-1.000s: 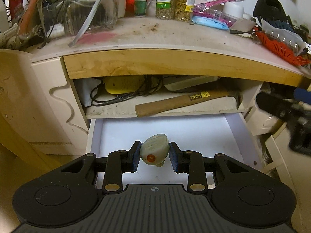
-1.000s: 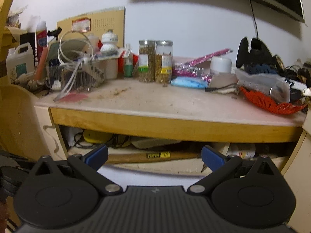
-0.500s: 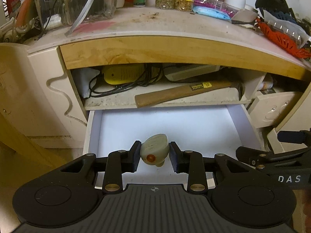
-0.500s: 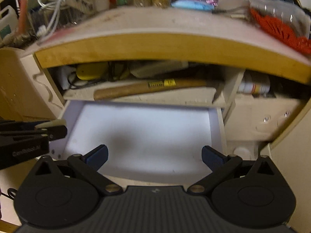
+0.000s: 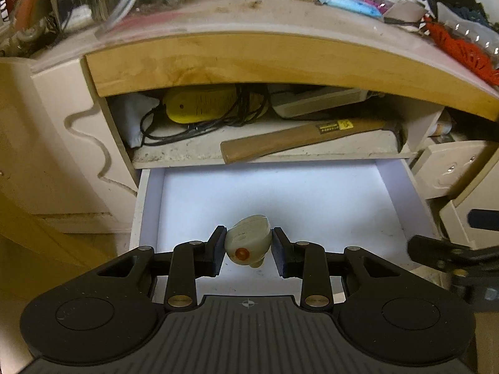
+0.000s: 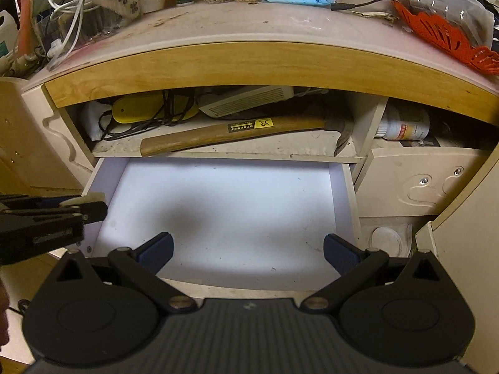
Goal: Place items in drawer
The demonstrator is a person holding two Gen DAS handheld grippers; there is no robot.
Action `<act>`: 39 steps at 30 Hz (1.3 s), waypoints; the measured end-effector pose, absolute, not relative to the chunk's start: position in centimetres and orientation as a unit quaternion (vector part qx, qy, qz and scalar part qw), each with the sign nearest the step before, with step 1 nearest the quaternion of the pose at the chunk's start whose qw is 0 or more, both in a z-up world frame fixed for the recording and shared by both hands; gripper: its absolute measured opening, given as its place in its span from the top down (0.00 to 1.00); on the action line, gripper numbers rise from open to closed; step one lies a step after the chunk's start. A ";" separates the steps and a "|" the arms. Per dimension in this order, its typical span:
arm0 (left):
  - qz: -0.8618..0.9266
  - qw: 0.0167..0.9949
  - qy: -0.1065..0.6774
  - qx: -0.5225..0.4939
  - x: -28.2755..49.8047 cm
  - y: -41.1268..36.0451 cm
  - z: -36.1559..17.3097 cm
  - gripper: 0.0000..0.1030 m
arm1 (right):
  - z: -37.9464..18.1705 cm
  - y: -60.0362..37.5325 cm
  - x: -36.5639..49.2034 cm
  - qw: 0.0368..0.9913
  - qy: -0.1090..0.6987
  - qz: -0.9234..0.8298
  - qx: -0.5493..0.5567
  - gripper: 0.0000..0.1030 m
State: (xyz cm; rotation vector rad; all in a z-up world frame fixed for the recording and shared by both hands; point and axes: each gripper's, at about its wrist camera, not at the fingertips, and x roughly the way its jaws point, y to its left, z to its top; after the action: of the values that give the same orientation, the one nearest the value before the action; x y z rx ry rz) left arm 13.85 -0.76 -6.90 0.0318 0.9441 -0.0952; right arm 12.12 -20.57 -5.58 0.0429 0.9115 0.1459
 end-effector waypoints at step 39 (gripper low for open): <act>-0.034 0.829 0.558 0.004 23.1 0.5 -19.3 0.71 | -6.5 -19.7 12.6 0.885 0.459 0.075 0.019 0.00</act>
State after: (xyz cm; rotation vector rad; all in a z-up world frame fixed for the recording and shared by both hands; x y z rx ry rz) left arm 23.13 0.51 -19.27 0.0080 1.1833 -0.0718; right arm 12.64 -19.68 -6.53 0.0400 0.9539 0.1563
